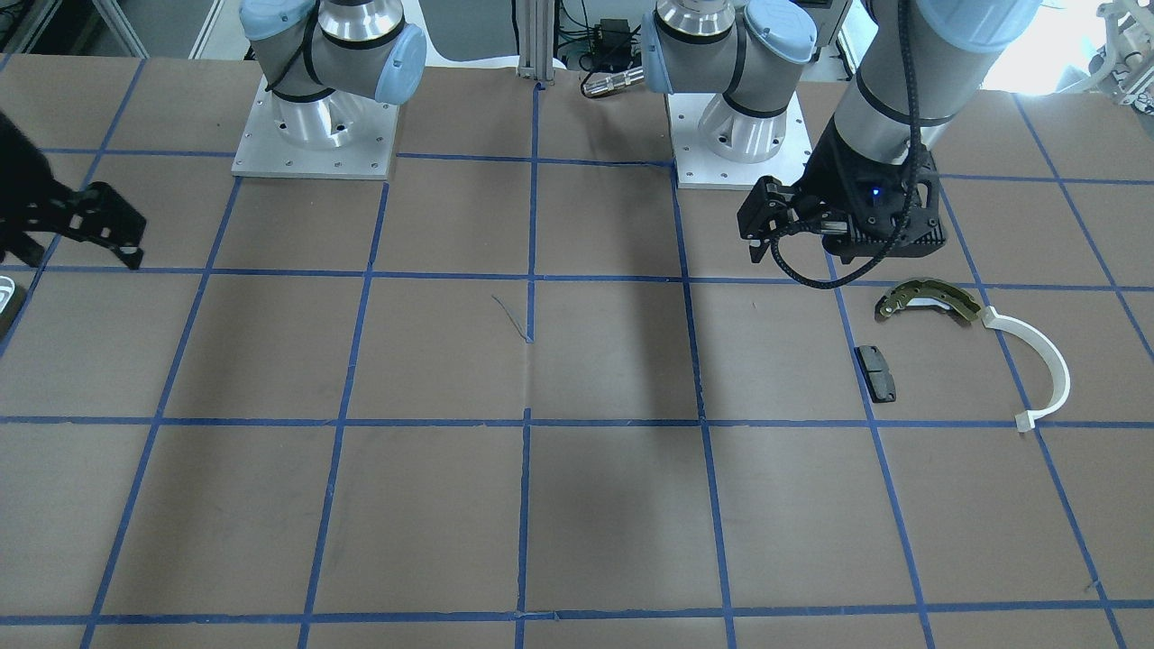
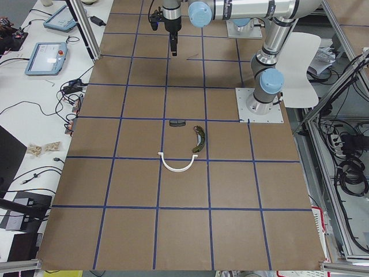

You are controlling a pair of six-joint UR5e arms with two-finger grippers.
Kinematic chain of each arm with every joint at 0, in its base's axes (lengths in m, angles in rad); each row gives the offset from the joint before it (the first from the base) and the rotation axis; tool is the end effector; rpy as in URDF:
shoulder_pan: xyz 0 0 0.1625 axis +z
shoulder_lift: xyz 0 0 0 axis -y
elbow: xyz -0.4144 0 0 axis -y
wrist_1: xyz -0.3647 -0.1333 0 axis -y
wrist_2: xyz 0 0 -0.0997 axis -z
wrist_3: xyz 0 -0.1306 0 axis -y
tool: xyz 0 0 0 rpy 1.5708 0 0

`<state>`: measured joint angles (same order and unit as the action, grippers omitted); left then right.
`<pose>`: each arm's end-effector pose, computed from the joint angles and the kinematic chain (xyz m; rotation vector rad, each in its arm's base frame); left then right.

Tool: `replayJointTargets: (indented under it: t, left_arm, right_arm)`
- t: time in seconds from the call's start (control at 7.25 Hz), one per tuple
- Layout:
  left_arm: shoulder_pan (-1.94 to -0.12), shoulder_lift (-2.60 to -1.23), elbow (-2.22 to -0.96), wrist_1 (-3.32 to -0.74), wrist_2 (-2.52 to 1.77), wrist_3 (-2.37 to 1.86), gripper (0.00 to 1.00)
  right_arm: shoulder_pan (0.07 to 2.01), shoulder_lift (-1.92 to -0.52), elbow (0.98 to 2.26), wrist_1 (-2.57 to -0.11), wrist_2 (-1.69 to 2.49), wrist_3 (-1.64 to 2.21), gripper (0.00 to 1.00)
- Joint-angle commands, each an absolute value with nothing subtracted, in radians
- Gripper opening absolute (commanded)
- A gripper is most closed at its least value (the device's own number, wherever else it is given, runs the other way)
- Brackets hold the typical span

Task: Place bearing gear from tray to pile

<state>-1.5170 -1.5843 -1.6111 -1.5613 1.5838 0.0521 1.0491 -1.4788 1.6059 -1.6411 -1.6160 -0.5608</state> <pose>-0.1065 -0.4700 0.4224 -0.0022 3.1302 0.0703 -0.1347 -0.4900 0.3930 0.0632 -3.1295 -0.1127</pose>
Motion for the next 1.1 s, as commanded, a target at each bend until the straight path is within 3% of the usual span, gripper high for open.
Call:
replayJointTargets:
  t: [0.0, 0.55, 0.97]
  left_arm:
    - [-1.517, -1.582, -1.611, -1.555, 1.583, 0.052, 1.0]
    - [-1.516, -1.575, -1.611, -1.562, 1.586, 0.052, 1.0]
    - [-1.516, -1.574, -1.611, -1.557, 1.583, 0.052, 1.0]
  right_arm:
    - [0.884, -1.37, 1.605, -1.753, -1.618, -0.772, 1.0]
    - [0.66, -1.122, 1.586, -2.07, -1.603, -1.183, 1.0]
    - [0.644, -1.034, 1.554, -2.092, -1.609, -1.264, 1.0]
